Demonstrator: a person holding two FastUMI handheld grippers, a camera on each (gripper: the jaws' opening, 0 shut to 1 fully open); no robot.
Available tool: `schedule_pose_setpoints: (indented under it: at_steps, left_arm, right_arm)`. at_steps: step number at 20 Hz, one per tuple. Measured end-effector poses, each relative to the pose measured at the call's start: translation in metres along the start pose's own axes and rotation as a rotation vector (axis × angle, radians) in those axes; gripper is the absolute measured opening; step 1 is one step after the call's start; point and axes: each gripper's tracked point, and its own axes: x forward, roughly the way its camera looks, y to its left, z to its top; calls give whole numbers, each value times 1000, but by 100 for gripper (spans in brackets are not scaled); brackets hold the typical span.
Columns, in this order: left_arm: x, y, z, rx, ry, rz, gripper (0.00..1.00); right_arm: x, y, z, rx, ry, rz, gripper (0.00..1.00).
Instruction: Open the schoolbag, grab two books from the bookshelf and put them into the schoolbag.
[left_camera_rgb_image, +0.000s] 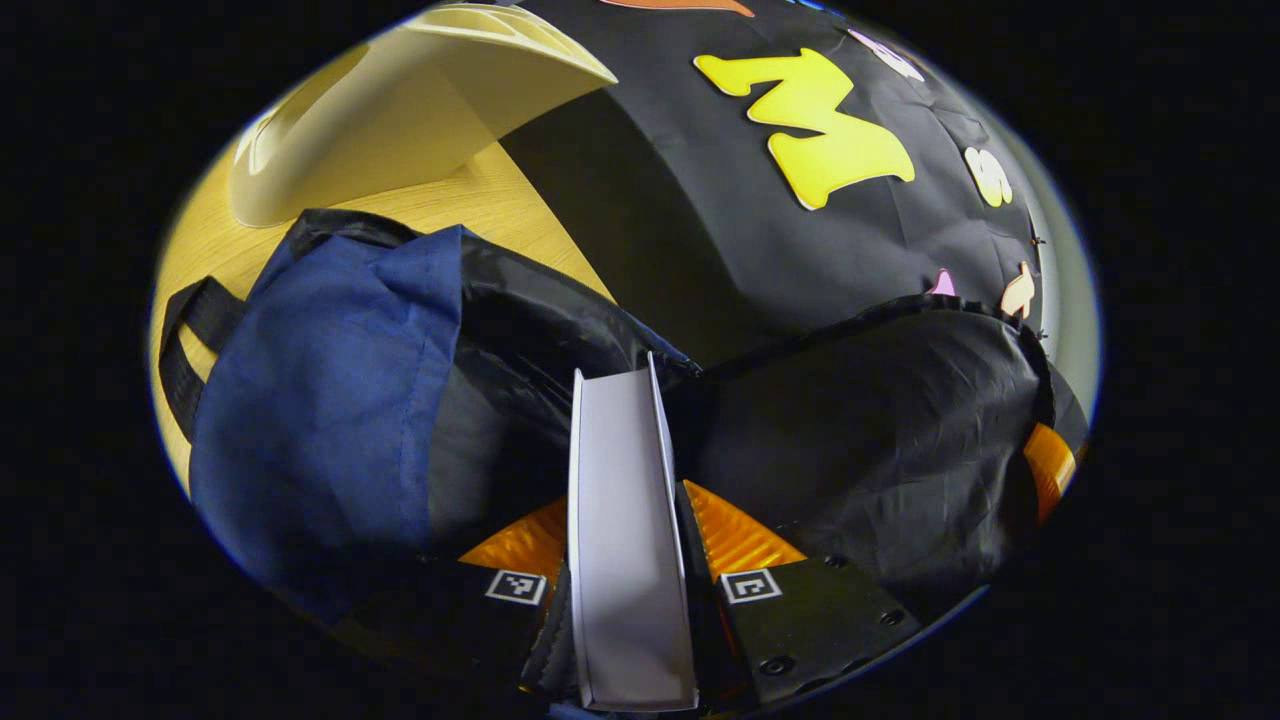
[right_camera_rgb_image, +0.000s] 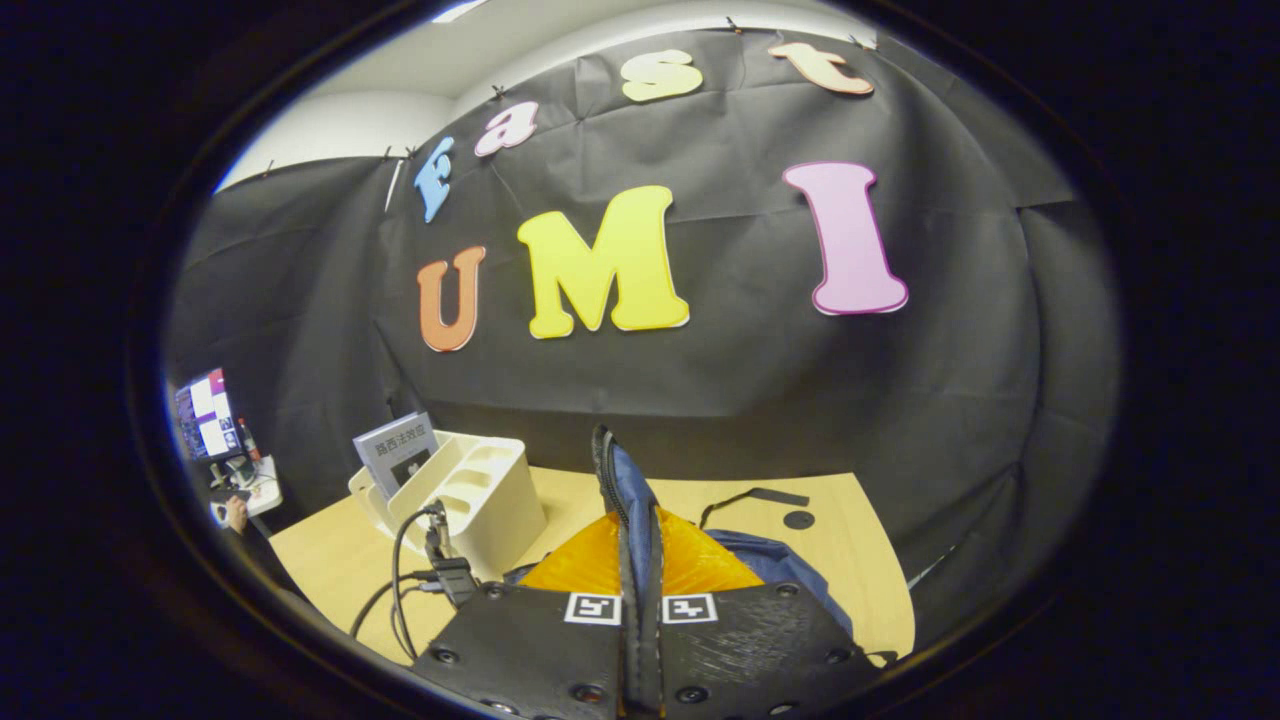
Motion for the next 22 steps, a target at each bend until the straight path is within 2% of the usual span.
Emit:
schedule_pose_setpoints:
  at_steps: [2, 3, 4, 5, 6, 7, 9, 15, 18, 22]
  left_arm:
    - [0, 5, -4, 35, -23, 21, 51]
    - [3, 13, -7, 41, -17, 59, 58]
    - [6, 21, -13, 61, 28, 105, 56]
    - [5, 20, -24, 92, 109, 105, 70]
    - [3, 14, -28, 147, 143, 95, 72]
    - [-1, 17, -28, 220, 162, 108, 86]
    - [-8, 28, -27, 298, 191, 136, 94]
    - [-40, 36, -9, 361, 256, 155, 97]
    - [-60, 40, 14, 441, 214, 168, 97]
    - [-96, 25, 48, 572, 105, 104, 97]
  right_arm:
    - [-1, 2, -1, 16, -1, 8, 0]
    - [0, 3, -2, 21, 0, 9, 0]
    - [0, 2, -5, 24, 3, 5, 0]
    - [0, 0, -7, 27, 6, 1, 0]
    - [-2, 0, -9, 34, 8, 0, 0]
    - [-2, -1, -10, 40, 11, -1, 1]
    - [-4, -5, -12, 46, 10, -12, 0]
    - [-9, -18, -19, 61, 17, -57, 0]
    - [-10, -22, -22, 71, 19, -82, 0]
    - [-10, -24, -28, 60, 28, -102, 0]
